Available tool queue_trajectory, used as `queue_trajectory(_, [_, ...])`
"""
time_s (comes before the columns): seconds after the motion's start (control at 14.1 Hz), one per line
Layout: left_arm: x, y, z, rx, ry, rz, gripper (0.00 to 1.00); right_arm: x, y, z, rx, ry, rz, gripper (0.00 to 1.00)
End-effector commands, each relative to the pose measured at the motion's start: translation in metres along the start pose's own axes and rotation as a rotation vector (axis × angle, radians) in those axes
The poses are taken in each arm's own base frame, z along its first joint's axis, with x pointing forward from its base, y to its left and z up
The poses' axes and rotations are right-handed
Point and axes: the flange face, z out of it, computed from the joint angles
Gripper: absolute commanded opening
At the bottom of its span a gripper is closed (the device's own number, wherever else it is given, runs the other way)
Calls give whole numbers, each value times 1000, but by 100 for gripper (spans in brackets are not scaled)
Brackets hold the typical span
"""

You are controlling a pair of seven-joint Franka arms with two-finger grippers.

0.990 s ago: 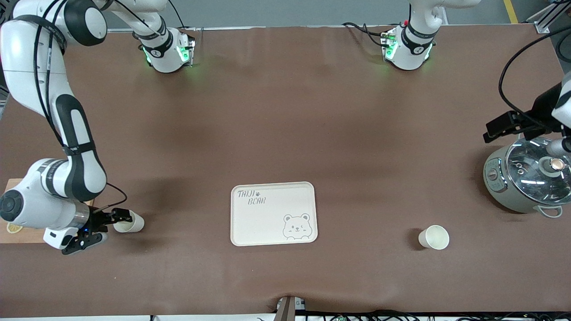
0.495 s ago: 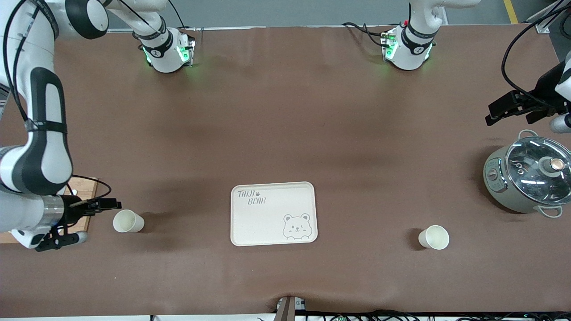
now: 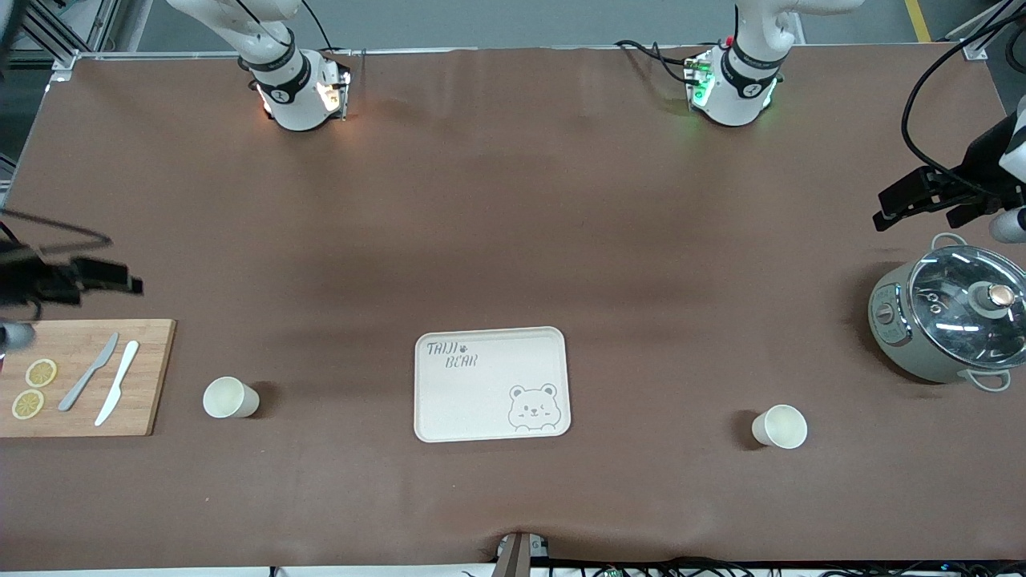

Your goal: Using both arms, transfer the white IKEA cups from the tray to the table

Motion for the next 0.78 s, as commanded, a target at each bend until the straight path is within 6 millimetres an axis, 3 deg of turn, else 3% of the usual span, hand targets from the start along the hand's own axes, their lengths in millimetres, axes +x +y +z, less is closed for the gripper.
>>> queue_trajectory(0.0, [1, -2, -6, 22, 17, 11, 100, -57, -5, -10, -16, 5, 45, 100])
queue_trajectory(0.14, [1, -2, -7, 22, 18, 11, 100, -81, -6, -3, -62, 92, 55, 100])
queue_trajectory(0.28, [1, -3, -7, 22, 18, 7, 100, -83, -6, -2, -74, 89, 54, 100])
queue_trajectory(0.57, [2, -3, -11, 23, 26, 10, 100, -87, 15, -7, -172, 84, 92, 100])
queue_trajectory(0.71, [2, -3, -11, 23, 26, 10, 100, -85, 14, -8, -161, 95, 94, 100])
